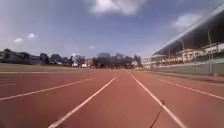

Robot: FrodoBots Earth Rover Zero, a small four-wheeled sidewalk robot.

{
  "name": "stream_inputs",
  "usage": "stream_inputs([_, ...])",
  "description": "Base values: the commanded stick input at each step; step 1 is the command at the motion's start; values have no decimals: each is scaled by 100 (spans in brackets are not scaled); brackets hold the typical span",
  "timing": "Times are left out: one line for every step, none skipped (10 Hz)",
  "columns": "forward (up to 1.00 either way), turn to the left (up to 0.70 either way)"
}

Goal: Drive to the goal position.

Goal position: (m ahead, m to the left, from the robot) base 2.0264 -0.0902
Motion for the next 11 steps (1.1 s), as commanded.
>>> stream_inputs([70,0])
stream_inputs([70,0])
stream_inputs([70,0])
stream_inputs([70,0])
stream_inputs([70,0])
stream_inputs([70,0])
stream_inputs([70,0])
stream_inputs([70,0])
stream_inputs([70,0])
stream_inputs([70,0])
stream_inputs([70,0])
